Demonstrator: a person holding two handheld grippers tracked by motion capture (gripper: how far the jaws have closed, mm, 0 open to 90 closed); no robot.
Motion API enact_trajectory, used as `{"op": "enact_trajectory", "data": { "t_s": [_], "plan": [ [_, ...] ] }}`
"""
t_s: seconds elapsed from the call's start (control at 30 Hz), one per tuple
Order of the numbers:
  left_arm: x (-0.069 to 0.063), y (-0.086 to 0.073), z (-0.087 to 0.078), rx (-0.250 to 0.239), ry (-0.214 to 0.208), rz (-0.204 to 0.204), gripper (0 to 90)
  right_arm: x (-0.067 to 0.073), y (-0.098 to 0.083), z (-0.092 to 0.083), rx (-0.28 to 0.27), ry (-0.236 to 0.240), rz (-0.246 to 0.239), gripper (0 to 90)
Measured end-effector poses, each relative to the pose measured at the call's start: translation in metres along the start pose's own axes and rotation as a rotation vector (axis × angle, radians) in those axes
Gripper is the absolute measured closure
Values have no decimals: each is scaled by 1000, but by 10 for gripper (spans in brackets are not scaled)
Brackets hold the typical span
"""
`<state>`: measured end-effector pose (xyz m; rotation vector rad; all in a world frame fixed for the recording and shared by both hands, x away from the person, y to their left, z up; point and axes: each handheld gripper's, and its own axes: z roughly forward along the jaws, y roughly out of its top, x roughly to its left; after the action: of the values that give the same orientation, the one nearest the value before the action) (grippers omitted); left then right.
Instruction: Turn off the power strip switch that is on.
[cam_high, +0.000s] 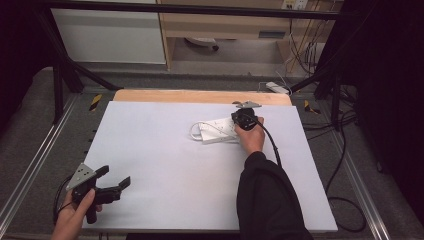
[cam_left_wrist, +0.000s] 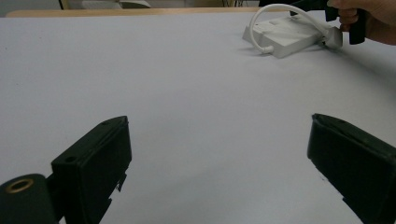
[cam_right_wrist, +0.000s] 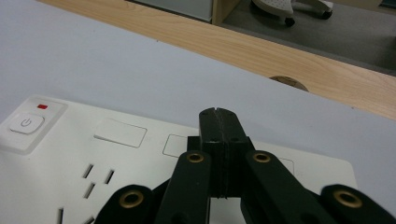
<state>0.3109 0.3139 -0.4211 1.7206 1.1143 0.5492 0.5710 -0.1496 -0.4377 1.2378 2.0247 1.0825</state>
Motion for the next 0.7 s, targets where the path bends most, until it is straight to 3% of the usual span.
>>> {"op": "enact_trajectory", "data": {
  "t_s": [0.7],
  "plan": [
    [0,0,0,-2,-1,3,62,-1,1,3,37,10,11,900]
  ]
}}
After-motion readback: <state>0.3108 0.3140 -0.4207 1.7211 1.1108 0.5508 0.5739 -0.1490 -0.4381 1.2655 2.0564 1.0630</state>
